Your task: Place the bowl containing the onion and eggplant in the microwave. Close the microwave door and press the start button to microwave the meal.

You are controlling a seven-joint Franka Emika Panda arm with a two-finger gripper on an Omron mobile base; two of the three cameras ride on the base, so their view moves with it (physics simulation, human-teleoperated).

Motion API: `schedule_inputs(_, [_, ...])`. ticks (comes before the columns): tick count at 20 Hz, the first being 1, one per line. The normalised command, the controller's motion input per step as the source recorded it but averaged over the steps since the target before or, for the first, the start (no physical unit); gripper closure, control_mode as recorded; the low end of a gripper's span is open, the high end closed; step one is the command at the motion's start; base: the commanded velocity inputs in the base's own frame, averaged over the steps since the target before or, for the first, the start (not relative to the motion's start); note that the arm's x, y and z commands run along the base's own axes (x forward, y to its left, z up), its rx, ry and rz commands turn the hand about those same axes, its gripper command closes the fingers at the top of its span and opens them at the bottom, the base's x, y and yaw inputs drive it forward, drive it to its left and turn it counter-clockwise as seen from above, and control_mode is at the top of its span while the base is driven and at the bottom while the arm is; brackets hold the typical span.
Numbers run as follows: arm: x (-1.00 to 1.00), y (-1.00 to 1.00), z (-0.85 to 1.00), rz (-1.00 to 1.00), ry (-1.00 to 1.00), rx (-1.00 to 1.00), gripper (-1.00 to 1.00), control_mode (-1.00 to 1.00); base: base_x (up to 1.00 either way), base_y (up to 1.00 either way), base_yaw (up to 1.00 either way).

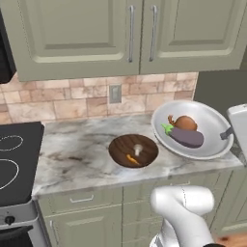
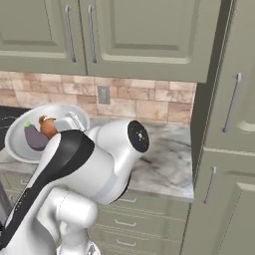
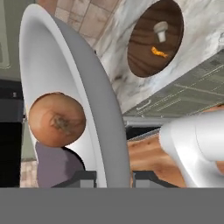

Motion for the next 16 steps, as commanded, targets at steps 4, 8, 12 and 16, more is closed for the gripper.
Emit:
schedule_inputs(4, [0.0, 0.0, 0.0, 0.0, 0.0, 0.0, 1.0, 1.0, -0.76, 0.08, 0.12])
schedule_inputs(8, [0.0, 0.0, 0.0, 0.0, 0.0, 0.0, 1.0, 1.0, -0.53, 0.39, 0.2])
schedule_inputs(12, [0.0, 0.0, 0.0, 0.0, 0.0, 0.0, 1.0, 1.0, -0.11, 0.8, 0.28])
schedule_inputs(16, [0.0, 0.0, 0.0, 0.0, 0.0, 0.0, 1.0, 1.0, 0.0, 0.88, 0.35])
